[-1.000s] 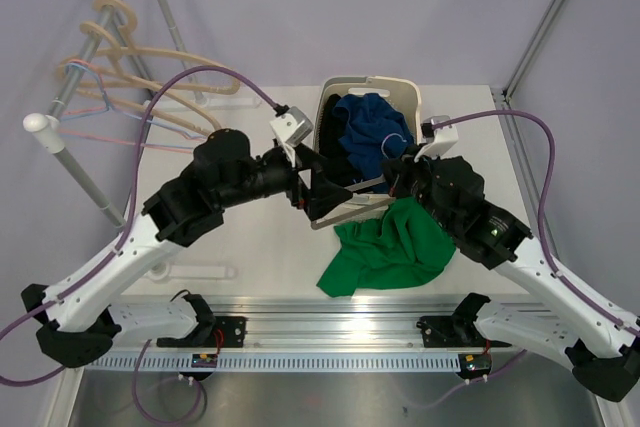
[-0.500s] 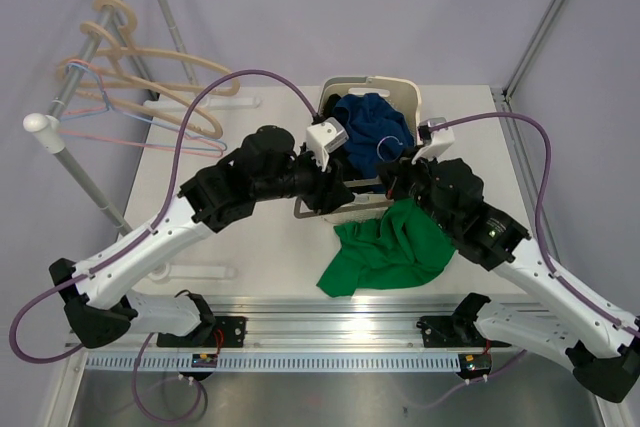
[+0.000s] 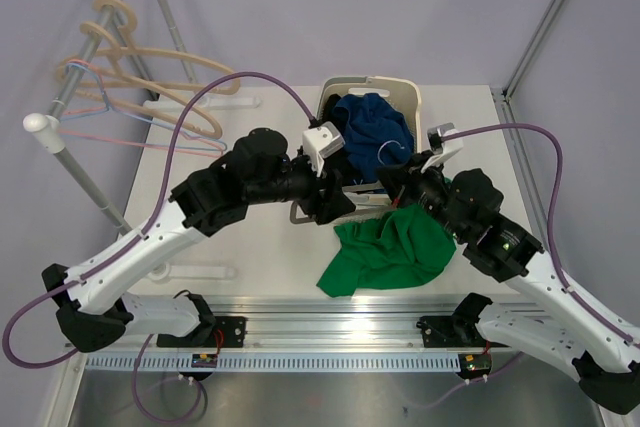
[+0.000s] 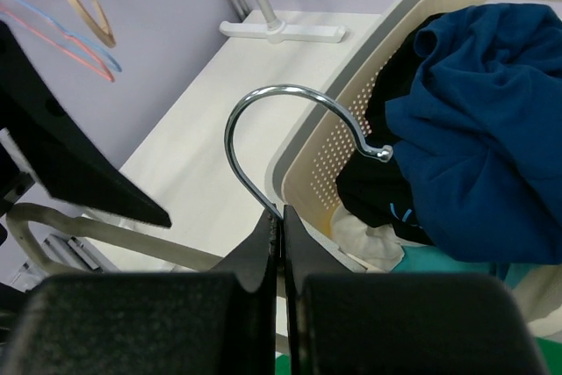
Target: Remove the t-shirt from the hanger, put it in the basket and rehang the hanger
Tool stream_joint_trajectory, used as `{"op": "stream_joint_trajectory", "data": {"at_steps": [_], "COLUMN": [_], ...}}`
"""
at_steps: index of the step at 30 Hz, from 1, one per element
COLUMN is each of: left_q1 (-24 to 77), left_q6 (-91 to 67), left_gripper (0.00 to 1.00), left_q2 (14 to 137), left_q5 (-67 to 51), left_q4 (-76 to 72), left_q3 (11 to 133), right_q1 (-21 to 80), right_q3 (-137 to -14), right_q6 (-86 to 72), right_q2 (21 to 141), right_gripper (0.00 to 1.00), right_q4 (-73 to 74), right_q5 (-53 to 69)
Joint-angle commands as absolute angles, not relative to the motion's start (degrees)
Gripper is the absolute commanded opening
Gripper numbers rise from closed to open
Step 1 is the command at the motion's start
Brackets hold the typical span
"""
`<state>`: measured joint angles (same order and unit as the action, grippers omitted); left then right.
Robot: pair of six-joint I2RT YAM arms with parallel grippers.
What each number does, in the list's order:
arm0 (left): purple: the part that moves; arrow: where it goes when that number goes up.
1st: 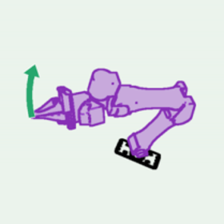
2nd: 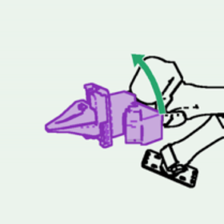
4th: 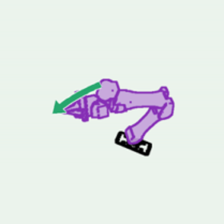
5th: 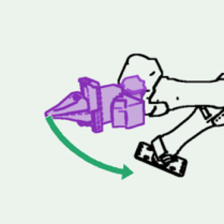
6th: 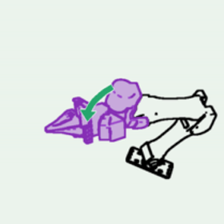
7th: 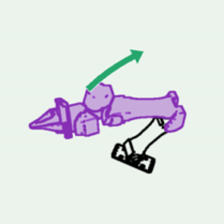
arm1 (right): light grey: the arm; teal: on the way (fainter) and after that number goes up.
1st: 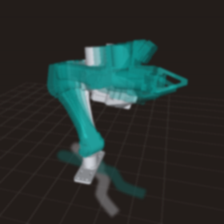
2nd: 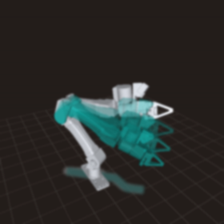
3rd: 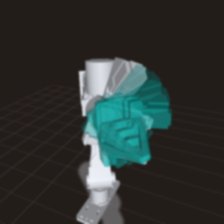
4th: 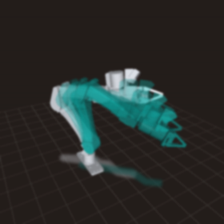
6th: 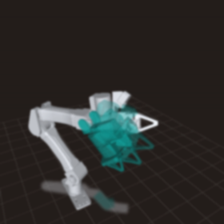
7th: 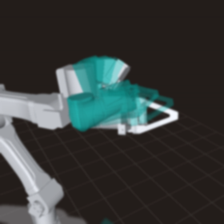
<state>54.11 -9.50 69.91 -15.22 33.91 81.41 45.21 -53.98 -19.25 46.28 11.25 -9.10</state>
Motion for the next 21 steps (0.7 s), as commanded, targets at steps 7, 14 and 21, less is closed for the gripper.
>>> {"op": "stream_joint_trajectory", "data": {"at_steps": [7,14,21], "left_q1": [54.58,54.58,54.58], "left_q6": [-5.37,-4.92,-4.66], "left_gripper": [0.79,0.78,0.44], "left_q2": [68.03,67.33,68.02], "left_q5": [-16.78,-16.69,-18.72], "left_q4": [36.47,39.11,40.60], "left_q3": [85.08,85.43,85.61], "right_q1": [45.18,45.18,45.18], "right_q3": [-57.66,-57.83,-58.01], "right_q6": [-16.96,-16.61,-16.52], "right_q2": [47.20,46.14,45.97], "right_gripper": [0.00,0.00,0.00], "right_q4": [9.84,11.16,11.87], "right_q5": [2.99,2.72,1.85]}}
